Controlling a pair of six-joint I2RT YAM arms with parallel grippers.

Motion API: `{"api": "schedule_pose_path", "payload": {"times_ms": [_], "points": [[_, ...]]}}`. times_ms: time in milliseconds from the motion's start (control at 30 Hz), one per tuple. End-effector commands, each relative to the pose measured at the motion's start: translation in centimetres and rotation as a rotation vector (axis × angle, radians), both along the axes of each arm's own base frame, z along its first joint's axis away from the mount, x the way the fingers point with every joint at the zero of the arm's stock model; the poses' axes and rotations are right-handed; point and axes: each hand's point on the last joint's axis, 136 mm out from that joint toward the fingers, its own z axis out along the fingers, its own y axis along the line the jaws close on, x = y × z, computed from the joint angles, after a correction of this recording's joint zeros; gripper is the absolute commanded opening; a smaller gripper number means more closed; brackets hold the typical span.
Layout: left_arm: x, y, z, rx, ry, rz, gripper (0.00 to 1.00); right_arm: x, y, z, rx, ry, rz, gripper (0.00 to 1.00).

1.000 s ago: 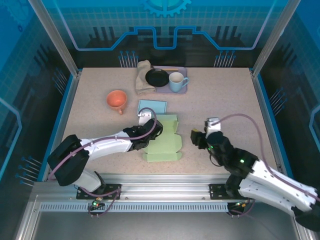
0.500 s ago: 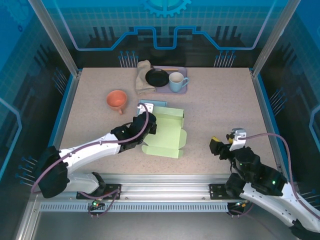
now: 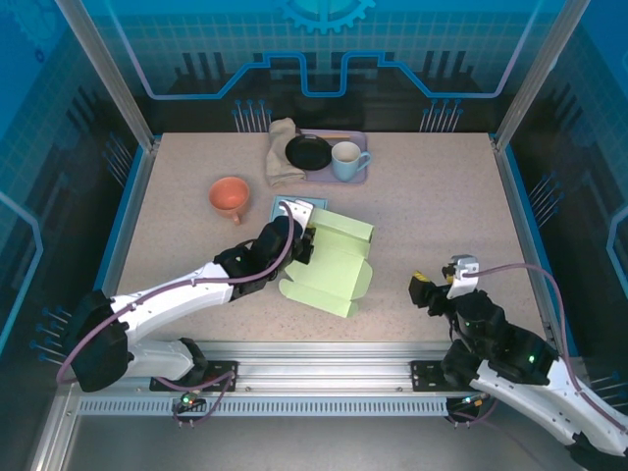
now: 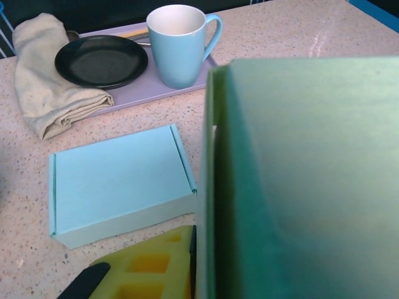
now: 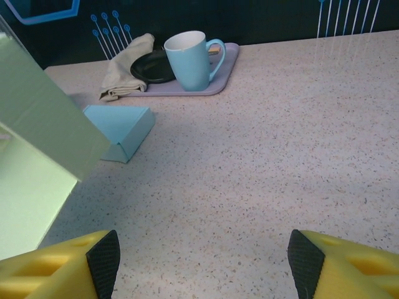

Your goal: Fold the paper box

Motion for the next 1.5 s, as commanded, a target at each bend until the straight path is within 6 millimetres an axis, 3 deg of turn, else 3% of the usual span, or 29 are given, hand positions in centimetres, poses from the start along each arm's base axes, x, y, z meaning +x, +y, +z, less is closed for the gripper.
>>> {"api": "schedule_pose_path", "payload": {"times_ms": [0,233,333,467,567,667,767,833,933,1167,1333,1467], "points": [[0.1,-1.1,3.2,0.051,-0.067,-0.103,0.15,-0.1,-0.9,0.2,0.025,-0.019,-0.036,0.74],[-3.1,-3.5,6.2,0.15,-0.111,-0.353,0.16,-0.5,-2.2,0.5,0.072,-0.051,-0.079,0.74],[-4.4,-5.5,4.9,0.244,-0.107,-0.522,0.23,-0.5,-2.7,0.4,0.076,-0.055,-0.1,0.74],[-5.1,-6.9,2.3,0.533,-0.013,-0.672,0.22,-0.6,-2.9,0.7,0.08,-0.059,-0.107,0.75],[-4.8,-5.9,-0.8,0.882,0.069,-0.737,0.16,-0.8,-3.0,1.1,0.094,-0.057,-0.102,0.75],[-3.5,-3.3,-3.0,1.196,0.185,-0.708,0.1,-1.0,-2.9,1.3,0.105,-0.052,-0.088,0.75],[-2.7,-0.5,-5.0,1.468,0.267,-0.71,0.06,-1.0,-2.9,1.3,0.106,-0.052,-0.088,0.75],[-2.1,0.0,-5.8,1.567,0.258,-0.722,0.05,-1.1,-2.8,1.2,0.112,-0.046,-0.082,0.75],[-1.8,-1.1,-7.0,1.601,0.266,-0.754,0.05,-1.2,-2.3,1.3,0.12,-0.043,-0.055,0.75],[-1.0,-4.5,-13.0,1.675,0.295,-0.818,0.11,-1.3,-2.2,1.4,0.127,-0.04,-0.047,0.75],[0.4,-6.7,-12.4,1.57,0.272,-0.757,0.19,-1.1,-2.4,0.9,0.114,-0.037,-0.067,0.75],[0.5,-7.0,-10.6,1.492,0.247,-0.704,0.29,-1.0,-2.5,0.8,0.107,-0.042,-0.075,0.75]]}}
